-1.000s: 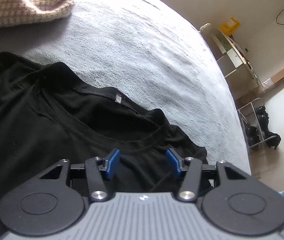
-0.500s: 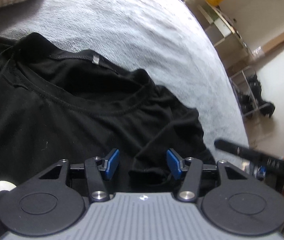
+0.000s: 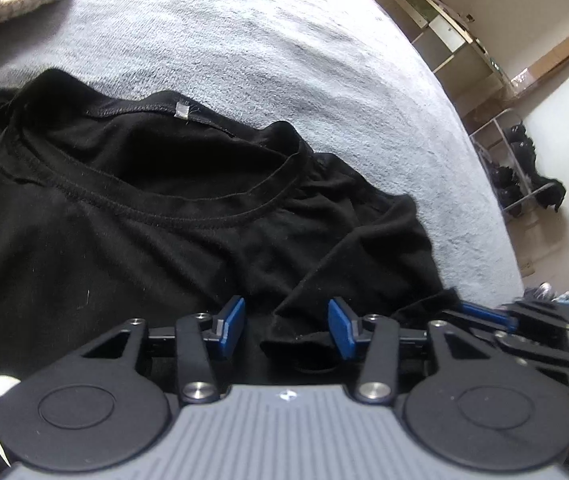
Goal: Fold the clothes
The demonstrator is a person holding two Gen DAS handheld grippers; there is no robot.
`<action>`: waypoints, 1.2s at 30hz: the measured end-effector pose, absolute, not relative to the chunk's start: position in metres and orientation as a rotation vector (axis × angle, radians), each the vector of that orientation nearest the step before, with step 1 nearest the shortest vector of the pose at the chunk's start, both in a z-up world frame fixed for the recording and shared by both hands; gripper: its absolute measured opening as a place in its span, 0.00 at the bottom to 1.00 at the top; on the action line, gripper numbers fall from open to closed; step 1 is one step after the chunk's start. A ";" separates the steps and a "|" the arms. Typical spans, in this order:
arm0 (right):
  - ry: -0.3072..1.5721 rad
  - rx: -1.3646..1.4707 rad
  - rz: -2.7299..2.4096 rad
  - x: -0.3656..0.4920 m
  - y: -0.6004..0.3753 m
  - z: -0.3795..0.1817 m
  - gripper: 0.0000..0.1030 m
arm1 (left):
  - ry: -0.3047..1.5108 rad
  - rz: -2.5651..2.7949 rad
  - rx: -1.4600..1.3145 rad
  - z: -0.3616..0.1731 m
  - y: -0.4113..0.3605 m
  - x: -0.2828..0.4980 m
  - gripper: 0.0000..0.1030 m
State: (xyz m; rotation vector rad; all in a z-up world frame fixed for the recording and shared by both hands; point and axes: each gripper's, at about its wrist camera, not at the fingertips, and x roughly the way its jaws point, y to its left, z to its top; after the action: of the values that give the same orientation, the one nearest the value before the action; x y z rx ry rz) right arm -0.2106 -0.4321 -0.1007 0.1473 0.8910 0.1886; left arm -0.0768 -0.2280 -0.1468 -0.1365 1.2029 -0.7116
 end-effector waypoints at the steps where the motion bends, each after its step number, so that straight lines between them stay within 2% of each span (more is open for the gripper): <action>1: 0.880 0.107 0.183 -0.214 -0.427 -0.098 0.08 | 1.199 -0.709 -0.124 -0.146 -0.229 -0.077 0.42; 10: 0.799 -0.323 0.155 -0.244 -0.376 -0.094 0.08 | 1.160 -0.686 -0.009 -0.143 -0.238 -0.086 0.29; 16: 0.811 -0.288 0.193 -0.241 -0.372 -0.101 0.09 | 1.142 -0.678 0.007 -0.143 -0.238 -0.090 0.27; 22: 0.851 -0.090 0.145 -0.222 -0.388 -0.108 0.10 | 1.125 -0.661 0.008 -0.143 -0.240 -0.092 0.24; 34: 0.836 0.036 0.085 -0.208 -0.412 -0.119 0.10 | 1.116 -0.648 0.017 -0.142 -0.242 -0.092 0.23; 36: 0.835 0.095 0.092 -0.205 -0.417 -0.119 0.07 | 1.125 -0.644 0.007 -0.139 -0.241 -0.091 0.19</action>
State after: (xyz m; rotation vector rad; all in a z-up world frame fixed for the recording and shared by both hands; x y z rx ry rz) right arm -0.2051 -0.4175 -0.1188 0.0949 0.8353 0.0921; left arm -0.0905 -0.2406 -0.1395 0.0066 1.1250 -0.6441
